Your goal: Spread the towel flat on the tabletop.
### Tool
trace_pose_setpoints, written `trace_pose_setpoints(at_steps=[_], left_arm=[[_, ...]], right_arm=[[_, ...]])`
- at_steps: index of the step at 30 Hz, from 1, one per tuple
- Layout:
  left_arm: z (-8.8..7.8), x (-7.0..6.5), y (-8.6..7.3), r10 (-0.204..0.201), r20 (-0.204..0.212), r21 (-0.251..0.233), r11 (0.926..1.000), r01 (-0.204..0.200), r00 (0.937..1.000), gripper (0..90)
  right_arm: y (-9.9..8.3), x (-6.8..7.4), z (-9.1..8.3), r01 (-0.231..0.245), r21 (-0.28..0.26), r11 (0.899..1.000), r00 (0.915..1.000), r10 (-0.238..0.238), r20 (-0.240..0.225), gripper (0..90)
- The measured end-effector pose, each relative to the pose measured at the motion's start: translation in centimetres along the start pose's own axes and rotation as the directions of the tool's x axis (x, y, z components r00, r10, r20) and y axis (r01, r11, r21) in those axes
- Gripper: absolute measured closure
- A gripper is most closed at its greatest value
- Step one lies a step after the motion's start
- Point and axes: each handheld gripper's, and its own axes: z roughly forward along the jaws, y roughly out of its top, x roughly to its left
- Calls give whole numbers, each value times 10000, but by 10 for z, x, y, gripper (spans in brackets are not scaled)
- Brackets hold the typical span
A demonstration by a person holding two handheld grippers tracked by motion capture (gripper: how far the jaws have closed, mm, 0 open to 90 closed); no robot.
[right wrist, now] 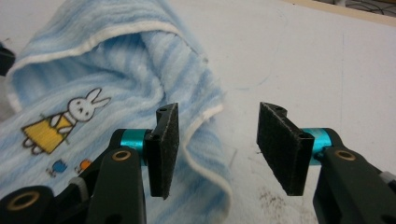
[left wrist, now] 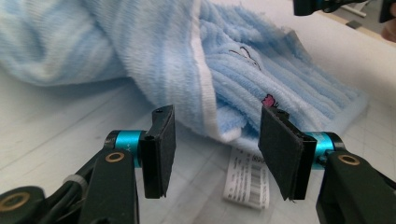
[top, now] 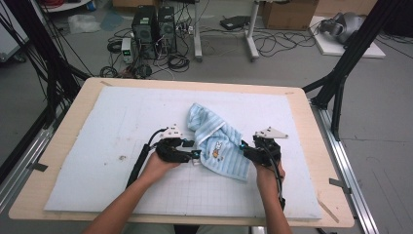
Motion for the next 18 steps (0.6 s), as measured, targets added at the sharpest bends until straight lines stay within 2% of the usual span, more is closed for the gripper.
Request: trace_pose_setpoints(at_steps=[2,4,5,7,8,10,12,18], left_arm=[[10,-4,2,11,-142,188,9998,-8,9999,447],[17,-7,5,162,-543,563,9983,-132,9984,446],[20,-7,7,213,-601,602,9980,-177,9980,455],[20,-6,9,209,-872,543,9984,-162,9960,594],[18,-3,10,65,-867,452,9990,-26,9962,698],[13,4,10,-382,-728,326,9986,407,9966,792],[5,10,9,-419,-821,392,9982,452,9957,806],[-23,26,7,-791,-1128,-3,9968,796,9905,809]], right_arm=[[-3,2,-3,193,38,9998,9998,-193,-55,481],[-5,3,-3,301,138,9995,9995,-300,-74,478],[-6,4,-3,313,181,9993,9994,-311,-115,475],[-7,7,-1,445,278,9986,9988,-439,-216,472],[-7,10,0,468,391,9981,9981,-451,-417,472],[-9,15,2,653,490,9967,9954,-617,-732,475],[-10,21,5,806,561,9952,9924,-749,-976,478],[-11,33,14,1240,890,9883,9833,-1104,-1445,492]])
